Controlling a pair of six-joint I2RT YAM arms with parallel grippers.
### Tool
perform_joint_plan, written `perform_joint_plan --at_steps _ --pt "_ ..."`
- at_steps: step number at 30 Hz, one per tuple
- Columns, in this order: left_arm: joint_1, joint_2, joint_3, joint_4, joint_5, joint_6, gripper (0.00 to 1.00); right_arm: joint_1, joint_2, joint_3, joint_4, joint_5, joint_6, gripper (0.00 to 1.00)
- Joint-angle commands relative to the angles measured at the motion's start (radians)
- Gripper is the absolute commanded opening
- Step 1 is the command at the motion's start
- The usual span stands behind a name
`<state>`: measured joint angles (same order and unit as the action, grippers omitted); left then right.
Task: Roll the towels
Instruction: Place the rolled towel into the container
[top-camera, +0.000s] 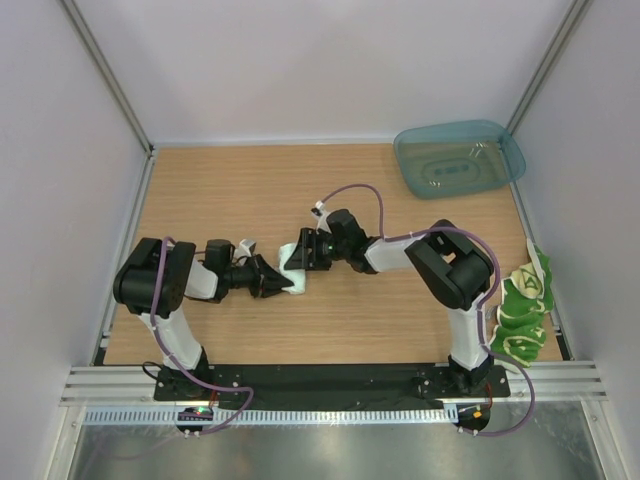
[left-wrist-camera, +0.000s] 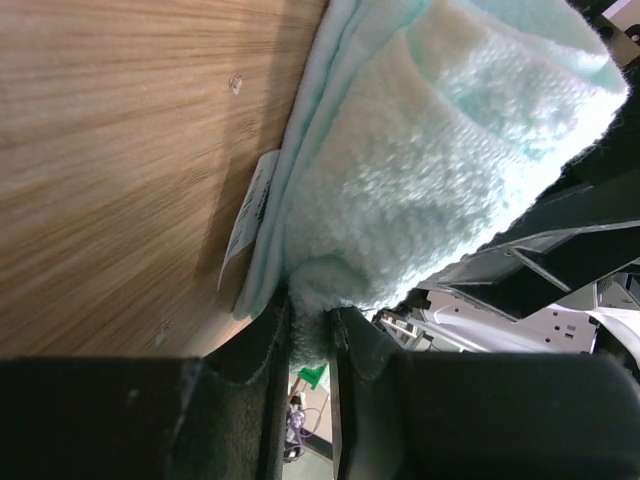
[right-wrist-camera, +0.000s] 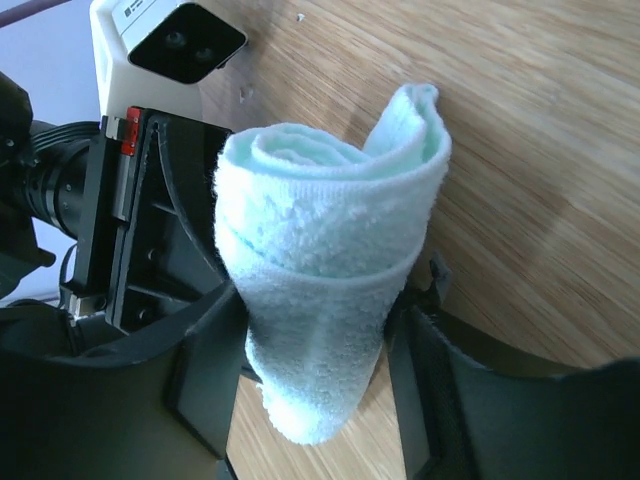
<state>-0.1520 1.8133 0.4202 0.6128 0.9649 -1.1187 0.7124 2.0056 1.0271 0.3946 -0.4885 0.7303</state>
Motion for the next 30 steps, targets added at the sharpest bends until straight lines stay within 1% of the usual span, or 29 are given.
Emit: perform_joint_plan --at_steps 1,3,4,5,6,8,9,10,11,13,15,16,17,18,19,21,22,24,26,27,28,29,30 --pt "0.005 0.054 -0.020 -0.137 -0.147 0.043 0.00 0.036 0.041 0.031 -0.030 0.057 -0.029 0.55" --pt "0.006 0.049 -0.018 -0.145 -0.153 0.046 0.00 0.045 0.044 0.037 -0.023 0.054 -0.023 0.46" --pt "0.005 0.040 -0.018 -0.148 -0.158 0.048 0.00 0.047 0.048 0.044 -0.022 0.051 -0.020 0.35" --pt "0.005 0.034 -0.018 -0.156 -0.163 0.051 0.00 0.048 0.047 0.045 -0.019 0.047 -0.016 0.30" --pt "0.005 0.023 -0.017 -0.160 -0.166 0.054 0.00 0.050 0.045 0.045 -0.013 0.044 -0.009 0.22" --pt "0.005 -0.024 -0.017 -0.183 -0.173 0.056 0.08 0.050 0.030 0.045 -0.008 0.038 -0.012 0.15" --pt "0.005 -0.046 -0.017 -0.194 -0.176 0.057 0.13 0.047 0.022 0.048 -0.014 0.034 -0.017 0.07" --pt "0.003 -0.066 -0.017 -0.209 -0.180 0.059 0.22 0.047 0.016 0.059 -0.035 0.025 -0.026 0.01" --pt "0.003 -0.115 -0.009 -0.252 -0.183 0.059 0.26 0.044 0.001 0.067 -0.051 0.019 -0.041 0.01" --pt "0.003 -0.164 -0.005 -0.315 -0.186 0.062 0.34 0.019 -0.014 0.080 -0.066 -0.019 -0.046 0.01" --pt "0.003 -0.245 0.012 -0.375 -0.205 0.082 0.37 -0.025 -0.037 0.094 -0.076 -0.054 -0.054 0.01" --pt "0.003 -0.274 0.017 -0.401 -0.213 0.094 0.39 -0.042 -0.051 0.099 -0.089 -0.067 -0.058 0.01" --pt "0.003 -0.302 0.023 -0.468 -0.228 0.106 0.41 -0.060 -0.065 0.105 -0.108 -0.087 -0.069 0.01" --pt "0.003 -0.366 0.035 -0.504 -0.242 0.120 0.42 -0.079 -0.094 0.122 -0.129 -0.094 -0.098 0.01" --pt "0.003 -0.393 0.038 -0.534 -0.265 0.144 0.44 -0.121 -0.108 0.132 -0.173 -0.105 -0.115 0.01" --pt "0.003 -0.472 0.045 -0.610 -0.293 0.167 0.45 -0.168 -0.146 0.174 -0.238 -0.146 -0.152 0.01" --pt "0.002 -0.498 0.043 -0.643 -0.322 0.181 0.45 -0.226 -0.156 0.194 -0.264 -0.169 -0.164 0.01" --pt "-0.006 -0.551 0.038 -0.671 -0.357 0.200 0.46 -0.286 -0.171 0.262 -0.337 -0.232 -0.189 0.01" --pt "-0.027 -0.568 0.034 -0.700 -0.411 0.226 0.46 -0.379 -0.182 0.318 -0.388 -0.266 -0.230 0.01" --pt "-0.038 -0.569 0.032 -0.702 -0.428 0.233 0.46 -0.410 -0.182 0.376 -0.455 -0.298 -0.245 0.01" --pt "-0.047 -0.565 0.028 -0.705 -0.440 0.243 0.46 -0.436 -0.180 0.408 -0.482 -0.311 -0.262 0.01" --pt "-0.069 -0.554 0.026 -0.703 -0.460 0.256 0.45 -0.500 -0.170 0.438 -0.499 -0.326 -0.281 0.01" --pt "-0.080 -0.545 0.025 -0.702 -0.463 0.263 0.45 -0.527 -0.160 0.492 -0.511 -0.338 -0.287 0.01"
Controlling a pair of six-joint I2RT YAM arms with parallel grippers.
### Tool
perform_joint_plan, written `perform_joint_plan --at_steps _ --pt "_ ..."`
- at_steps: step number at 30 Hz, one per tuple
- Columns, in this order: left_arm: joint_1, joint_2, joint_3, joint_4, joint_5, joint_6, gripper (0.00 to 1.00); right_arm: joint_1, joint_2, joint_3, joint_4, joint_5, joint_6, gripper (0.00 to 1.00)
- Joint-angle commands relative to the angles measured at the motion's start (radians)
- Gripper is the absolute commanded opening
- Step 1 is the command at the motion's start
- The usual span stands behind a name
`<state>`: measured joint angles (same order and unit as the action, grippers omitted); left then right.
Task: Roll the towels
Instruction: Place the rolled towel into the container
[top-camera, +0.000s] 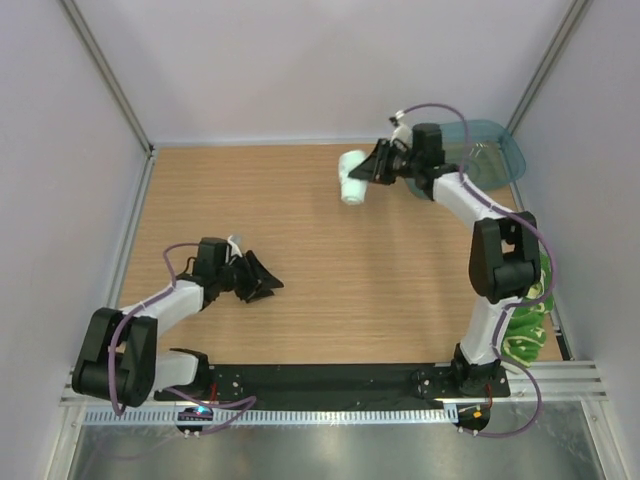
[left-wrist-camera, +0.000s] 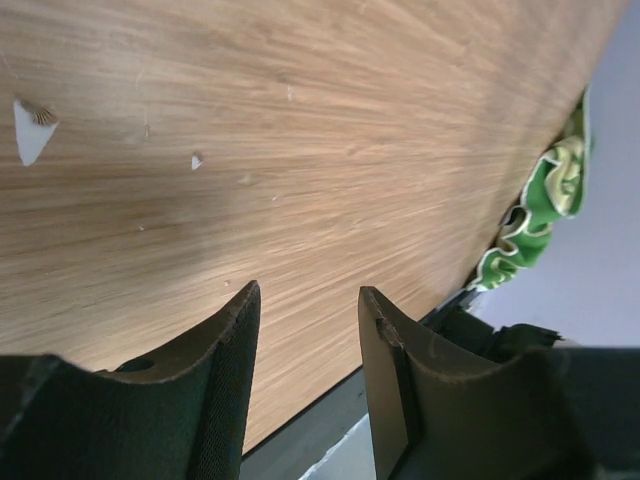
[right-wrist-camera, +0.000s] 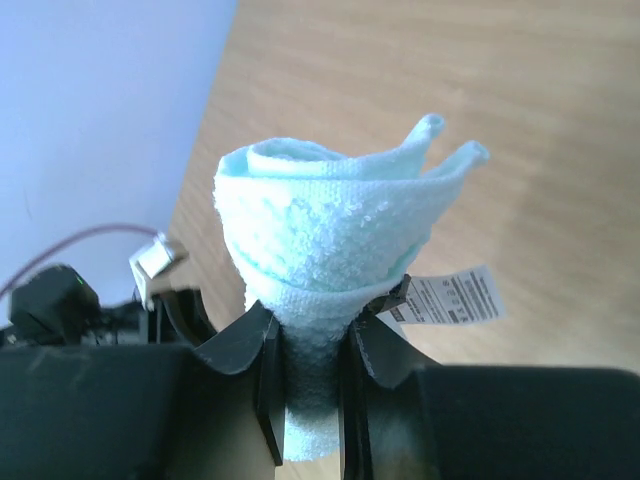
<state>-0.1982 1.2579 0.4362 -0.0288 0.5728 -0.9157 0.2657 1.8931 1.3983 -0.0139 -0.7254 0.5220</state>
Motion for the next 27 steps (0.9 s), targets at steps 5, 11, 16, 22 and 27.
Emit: perform_joint_plan --at_steps 5,11,16,22,27 --pt "-0.101 0.081 0.016 -0.025 -0.125 0.089 0.42 -0.232 0.047 0.266 -0.143 -0.169 -0.077 0.01" --pt "-0.201 0.158 0.032 0.024 -0.198 0.123 0.41 -0.359 0.190 0.465 -0.211 -0.181 -0.117 0.01" --pt "-0.222 0.262 0.033 0.124 -0.197 0.141 0.40 -0.416 0.363 0.631 -0.239 -0.183 -0.134 0.01" --pt "-0.222 0.343 0.064 0.138 -0.169 0.155 0.39 -0.431 0.575 0.909 -0.440 -0.187 -0.258 0.01" --pt "-0.224 0.345 0.059 0.156 -0.172 0.152 0.40 -0.454 0.673 0.937 -0.451 -0.198 -0.281 0.01"
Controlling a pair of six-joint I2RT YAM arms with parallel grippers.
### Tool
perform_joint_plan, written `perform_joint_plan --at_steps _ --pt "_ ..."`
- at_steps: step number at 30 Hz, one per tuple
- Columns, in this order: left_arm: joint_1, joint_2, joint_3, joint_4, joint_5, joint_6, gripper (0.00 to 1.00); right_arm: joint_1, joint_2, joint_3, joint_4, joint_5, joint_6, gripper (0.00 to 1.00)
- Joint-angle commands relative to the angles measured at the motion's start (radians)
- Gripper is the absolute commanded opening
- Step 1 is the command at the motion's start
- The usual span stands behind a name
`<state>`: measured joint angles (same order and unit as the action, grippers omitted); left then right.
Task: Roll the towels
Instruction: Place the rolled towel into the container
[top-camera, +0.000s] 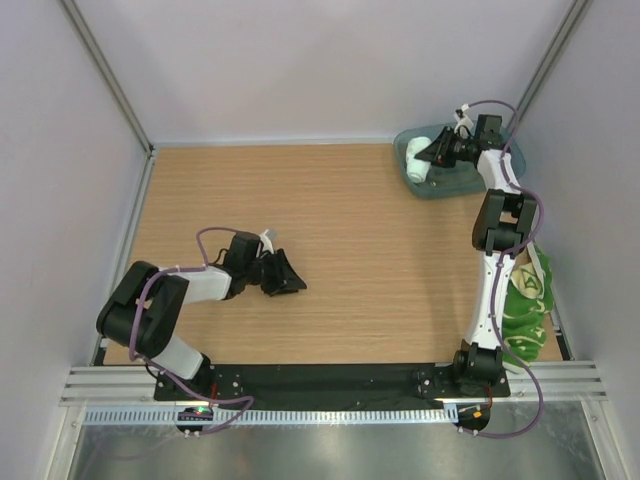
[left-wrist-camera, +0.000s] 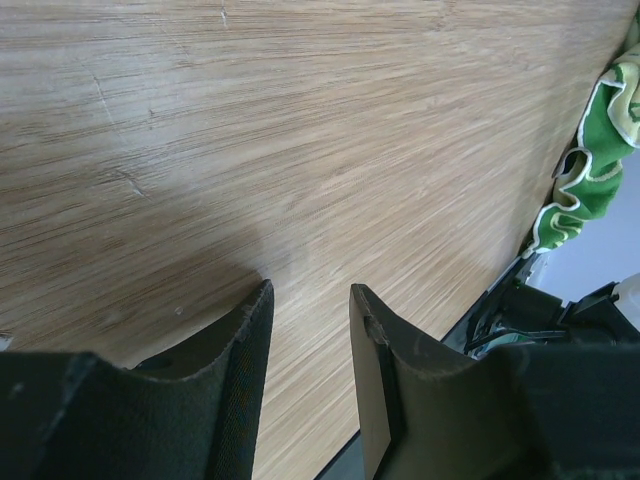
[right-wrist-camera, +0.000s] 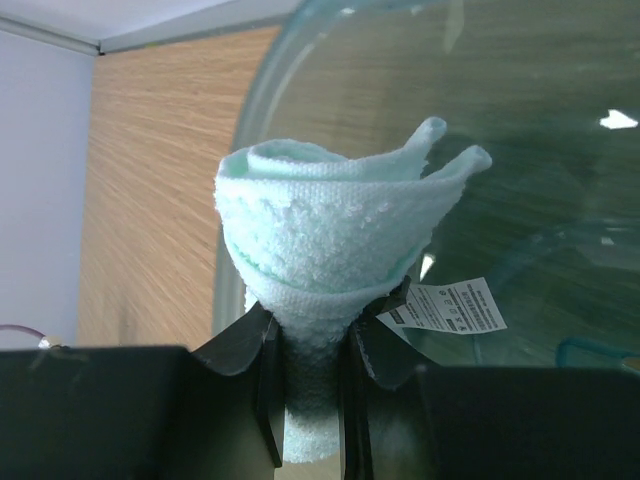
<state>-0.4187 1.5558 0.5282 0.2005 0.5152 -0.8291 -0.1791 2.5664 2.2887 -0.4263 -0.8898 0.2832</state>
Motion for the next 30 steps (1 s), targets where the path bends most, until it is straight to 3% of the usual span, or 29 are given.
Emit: perform_joint_plan --at_steps 1,8,14,15,19,23,30 --pt "-0.003 0.047 -0.034 -0.073 -0.116 0.064 0.40 -0.010 0.003 0.032 -0.031 -0.018 -0.042 0.01" --pt "-0.002 0.059 -0.033 -0.056 -0.113 0.061 0.40 0.026 0.031 -0.088 0.070 -0.049 0.022 0.01" --pt "-0.002 0.061 -0.034 -0.050 -0.115 0.059 0.40 0.102 0.070 -0.225 0.710 -0.020 0.518 0.01" --pt "-0.003 0.061 -0.036 -0.047 -0.115 0.059 0.40 0.115 0.086 -0.213 0.742 -0.005 0.560 0.01" --pt "-0.003 0.059 -0.039 -0.044 -0.116 0.058 0.39 0.177 0.117 -0.166 0.774 0.098 0.629 0.01" --pt "-0.002 0.061 -0.037 -0.042 -0.116 0.059 0.39 0.208 0.115 -0.149 0.784 0.103 0.619 0.01" --pt "-0.002 0.063 -0.037 -0.036 -0.113 0.061 0.39 0.193 0.110 -0.106 0.554 0.058 0.449 0.02"
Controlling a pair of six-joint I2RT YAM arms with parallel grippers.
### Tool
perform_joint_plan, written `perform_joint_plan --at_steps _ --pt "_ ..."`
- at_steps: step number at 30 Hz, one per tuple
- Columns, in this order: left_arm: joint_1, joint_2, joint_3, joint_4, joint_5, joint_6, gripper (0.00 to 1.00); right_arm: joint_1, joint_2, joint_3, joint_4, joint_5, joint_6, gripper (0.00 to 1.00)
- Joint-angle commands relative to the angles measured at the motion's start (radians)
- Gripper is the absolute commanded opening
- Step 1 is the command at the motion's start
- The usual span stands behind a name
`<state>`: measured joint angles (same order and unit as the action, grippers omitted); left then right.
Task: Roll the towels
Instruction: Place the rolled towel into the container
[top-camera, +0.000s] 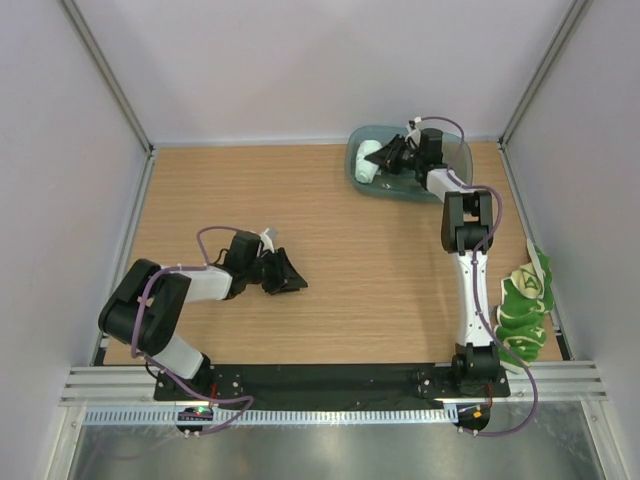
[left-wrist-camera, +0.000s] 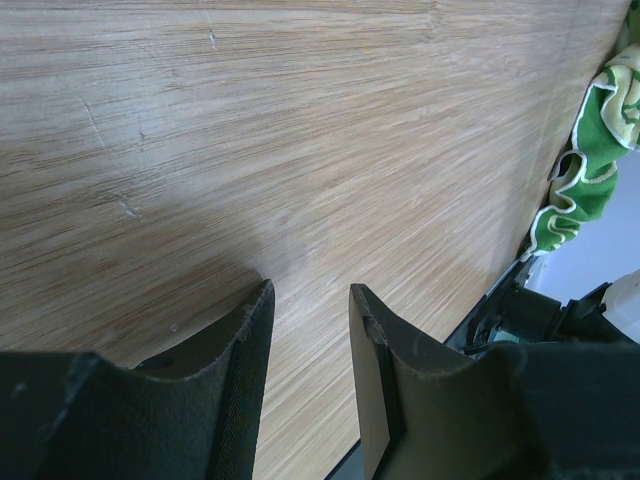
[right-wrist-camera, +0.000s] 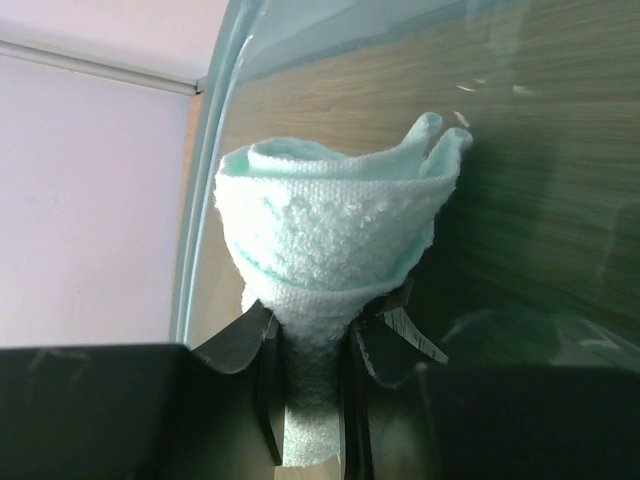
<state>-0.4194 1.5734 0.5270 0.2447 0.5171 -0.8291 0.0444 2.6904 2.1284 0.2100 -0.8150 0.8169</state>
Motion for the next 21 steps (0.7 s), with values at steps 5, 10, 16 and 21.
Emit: perform_joint_plan --at_steps 5,10,16,21 --pt "-0.002 0.043 -0.036 -0.079 -0.112 0.061 0.39 -0.063 -0.001 0.091 -0.243 0.029 -0.174 0.27" --pt "-0.001 0.045 -0.036 -0.079 -0.114 0.061 0.39 -0.063 0.023 0.094 -0.294 0.054 -0.208 0.48" --pt "-0.001 0.042 -0.038 -0.079 -0.112 0.062 0.39 -0.054 -0.004 0.096 -0.333 0.066 -0.223 0.62" --pt "-0.001 0.042 -0.039 -0.076 -0.114 0.062 0.39 -0.044 -0.072 0.108 -0.400 0.074 -0.266 0.71"
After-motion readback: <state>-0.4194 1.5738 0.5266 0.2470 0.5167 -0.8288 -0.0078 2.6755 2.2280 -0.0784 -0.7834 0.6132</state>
